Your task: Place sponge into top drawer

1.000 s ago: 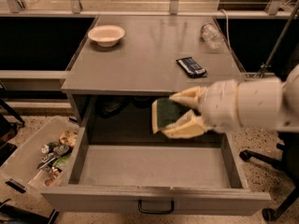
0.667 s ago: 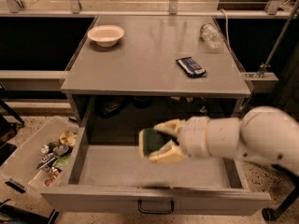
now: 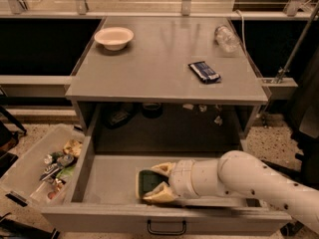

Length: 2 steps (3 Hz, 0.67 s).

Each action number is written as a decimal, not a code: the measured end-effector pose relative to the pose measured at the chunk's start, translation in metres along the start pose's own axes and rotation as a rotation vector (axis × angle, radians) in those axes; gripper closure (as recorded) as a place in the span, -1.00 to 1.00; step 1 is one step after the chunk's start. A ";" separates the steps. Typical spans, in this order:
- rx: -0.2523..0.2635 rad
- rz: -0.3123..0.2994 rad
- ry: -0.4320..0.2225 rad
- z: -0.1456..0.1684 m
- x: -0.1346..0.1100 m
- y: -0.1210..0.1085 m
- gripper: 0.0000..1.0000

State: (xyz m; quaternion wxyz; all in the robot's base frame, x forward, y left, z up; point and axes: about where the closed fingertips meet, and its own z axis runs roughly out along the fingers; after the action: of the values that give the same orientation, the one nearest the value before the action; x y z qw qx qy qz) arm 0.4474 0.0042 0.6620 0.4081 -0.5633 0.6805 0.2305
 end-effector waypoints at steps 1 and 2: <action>0.045 -0.002 0.081 0.005 0.003 -0.013 1.00; 0.089 0.006 0.167 0.011 0.004 -0.027 1.00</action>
Offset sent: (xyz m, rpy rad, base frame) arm 0.0458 -0.0118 -0.0075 -0.2661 -0.0222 -0.1679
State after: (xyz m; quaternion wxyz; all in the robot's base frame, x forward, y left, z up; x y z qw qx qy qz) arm 0.4767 0.0033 0.6565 0.3740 -0.5596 0.7235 0.1534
